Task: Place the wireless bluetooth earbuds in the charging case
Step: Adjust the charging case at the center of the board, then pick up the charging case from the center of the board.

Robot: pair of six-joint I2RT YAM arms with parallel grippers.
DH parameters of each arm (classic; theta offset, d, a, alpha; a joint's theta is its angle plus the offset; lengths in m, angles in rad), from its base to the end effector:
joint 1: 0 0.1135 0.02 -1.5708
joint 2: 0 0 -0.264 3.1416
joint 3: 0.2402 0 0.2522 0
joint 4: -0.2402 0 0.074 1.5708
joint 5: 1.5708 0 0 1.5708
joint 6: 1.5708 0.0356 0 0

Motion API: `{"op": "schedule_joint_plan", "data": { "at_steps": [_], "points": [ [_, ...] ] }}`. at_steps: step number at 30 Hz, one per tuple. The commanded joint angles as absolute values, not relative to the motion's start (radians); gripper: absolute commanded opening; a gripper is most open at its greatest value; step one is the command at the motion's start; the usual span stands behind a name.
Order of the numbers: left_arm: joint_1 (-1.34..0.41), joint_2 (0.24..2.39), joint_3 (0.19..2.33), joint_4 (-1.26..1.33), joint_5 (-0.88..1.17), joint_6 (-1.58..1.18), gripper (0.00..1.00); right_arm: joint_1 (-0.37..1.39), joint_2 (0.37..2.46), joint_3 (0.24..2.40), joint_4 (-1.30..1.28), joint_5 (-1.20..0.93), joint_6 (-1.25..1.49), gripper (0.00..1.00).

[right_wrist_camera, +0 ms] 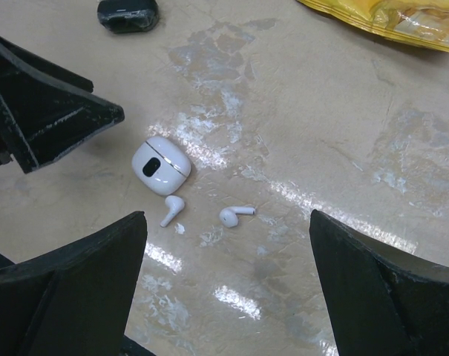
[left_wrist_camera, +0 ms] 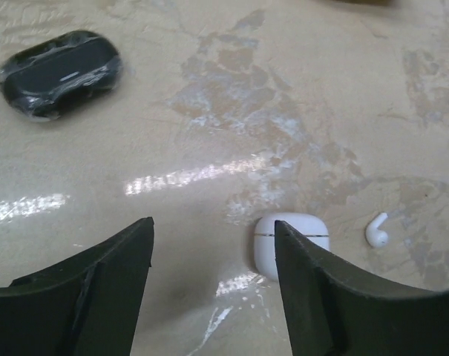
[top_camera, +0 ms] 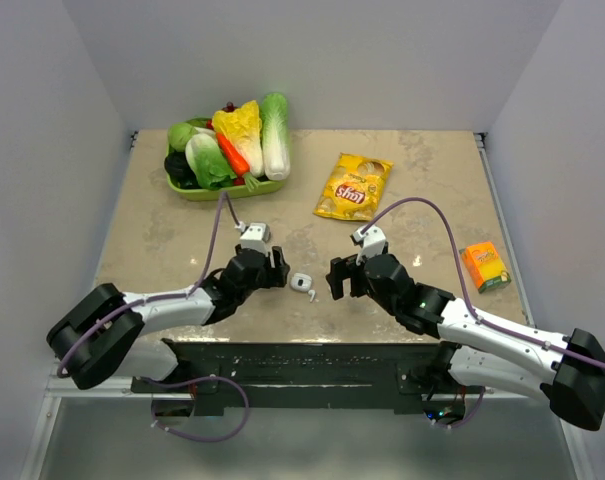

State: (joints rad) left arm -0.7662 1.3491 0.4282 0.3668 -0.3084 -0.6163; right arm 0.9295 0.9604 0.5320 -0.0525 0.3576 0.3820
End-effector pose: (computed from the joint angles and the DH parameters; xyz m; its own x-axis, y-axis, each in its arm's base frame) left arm 0.1874 -0.1654 0.1555 -0.5838 -0.2026 -0.7862 0.1682 0.9172 -0.3612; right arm 0.1366 0.1621 0.2330 -0.4674 -0.0423 -0.8830 -0.4211 0.8889 0.1803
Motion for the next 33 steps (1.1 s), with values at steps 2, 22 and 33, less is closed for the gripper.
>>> {"op": "schedule_joint_plan", "data": {
  "at_steps": [2, 22, 33],
  "points": [
    [-0.862, 1.353, 0.523, 0.287, -0.330, -0.456, 0.75, 0.933, 0.943, 0.528, -0.021, 0.379, 0.385, 0.94],
    [-0.894, 1.568, 0.713, 0.212, -0.209, -0.342, 0.98, 0.933, 0.847, 0.502, -0.028, 0.388, 0.396, 0.94],
    [-0.896, 1.606, 0.672, 0.238, -0.204, -0.376, 0.81, 0.933, 0.810, 0.492, -0.043, 0.408, 0.405, 0.94]
  ]
}}
